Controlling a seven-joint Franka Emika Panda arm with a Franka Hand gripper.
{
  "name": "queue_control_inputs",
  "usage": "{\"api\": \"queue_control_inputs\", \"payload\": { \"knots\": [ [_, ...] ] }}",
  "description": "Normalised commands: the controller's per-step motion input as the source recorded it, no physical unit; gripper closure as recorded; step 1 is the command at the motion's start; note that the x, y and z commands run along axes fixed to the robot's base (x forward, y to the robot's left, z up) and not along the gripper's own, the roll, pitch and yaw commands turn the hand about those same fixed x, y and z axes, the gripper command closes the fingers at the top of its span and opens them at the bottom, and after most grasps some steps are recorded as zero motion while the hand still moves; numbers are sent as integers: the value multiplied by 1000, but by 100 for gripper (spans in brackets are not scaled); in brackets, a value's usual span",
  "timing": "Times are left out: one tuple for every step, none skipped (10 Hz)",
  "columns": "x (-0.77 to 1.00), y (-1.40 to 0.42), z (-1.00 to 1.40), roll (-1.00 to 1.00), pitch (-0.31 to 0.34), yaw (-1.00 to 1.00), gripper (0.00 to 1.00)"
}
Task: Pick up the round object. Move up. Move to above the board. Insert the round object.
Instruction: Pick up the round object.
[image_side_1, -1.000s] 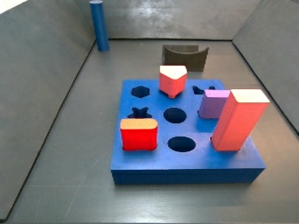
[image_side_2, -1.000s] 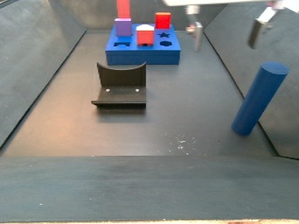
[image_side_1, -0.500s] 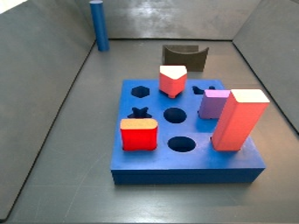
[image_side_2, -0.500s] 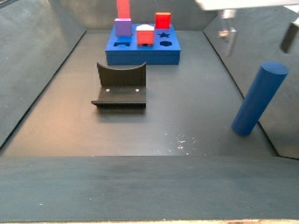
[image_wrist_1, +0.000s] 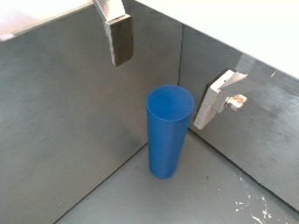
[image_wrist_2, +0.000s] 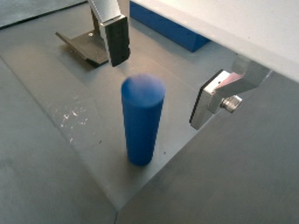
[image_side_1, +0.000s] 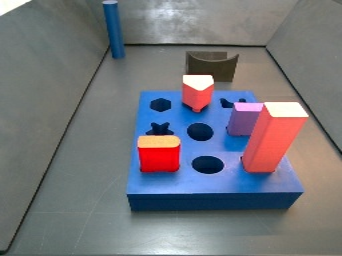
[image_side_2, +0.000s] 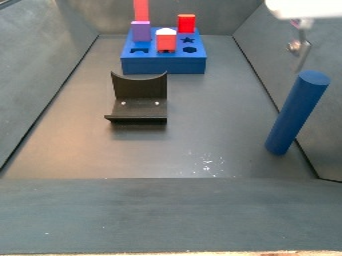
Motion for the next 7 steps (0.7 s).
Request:
{"api": "queue_control_inputs", "payload": {
  "knots": [
    [0,120,-400,123,0,0,0],
    [223,89,-346,41,0,0,0],
    [334,123,-211,0,6,0,0],
    [234,114,-226,3,0,0,0],
    [74,54,-280,0,0,0,0],
    [0,0,-240,-39,-53,0,0],
    [0,0,-240,-120,-100,0,0]
  ]
}}
